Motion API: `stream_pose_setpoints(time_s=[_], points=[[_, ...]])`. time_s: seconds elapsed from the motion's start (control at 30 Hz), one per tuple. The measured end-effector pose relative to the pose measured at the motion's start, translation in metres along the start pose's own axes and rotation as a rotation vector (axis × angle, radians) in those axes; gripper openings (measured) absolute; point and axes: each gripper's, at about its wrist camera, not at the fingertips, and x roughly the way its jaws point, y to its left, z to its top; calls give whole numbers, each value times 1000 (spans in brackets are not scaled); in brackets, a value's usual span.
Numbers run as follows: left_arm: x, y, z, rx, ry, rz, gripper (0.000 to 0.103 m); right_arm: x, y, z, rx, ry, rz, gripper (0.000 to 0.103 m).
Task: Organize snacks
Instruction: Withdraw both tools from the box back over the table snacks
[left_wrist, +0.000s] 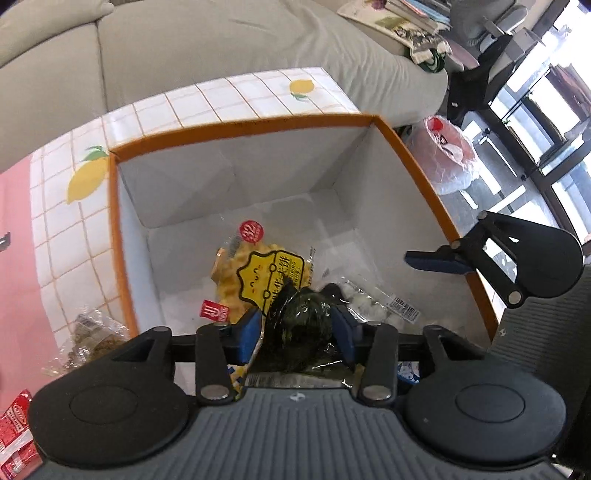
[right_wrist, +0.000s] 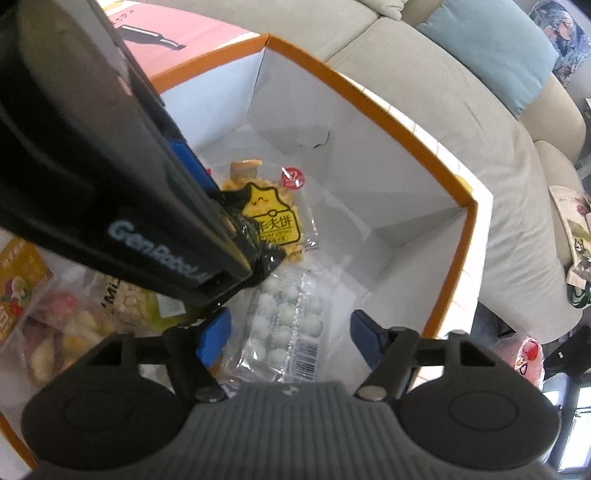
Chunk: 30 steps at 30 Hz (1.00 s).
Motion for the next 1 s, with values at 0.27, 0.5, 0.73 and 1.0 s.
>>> stream_pose_setpoints(time_s=[0.27,0.5,0.73,1.0], points=[[-28,-1,-5,-20,-45,16,65,-22,10,5,-16,-14,-17,89],[-66,-4,-23,-1,-117,38,65,-56,20,1,43,-76,-67,89],[-104,3,-55,-16,-200,77,65,-92,25,-11,193,-168,-89,89],[-146,31,-111,-72,-265,122,65,-131,64,-30,373,-325,-57,89]])
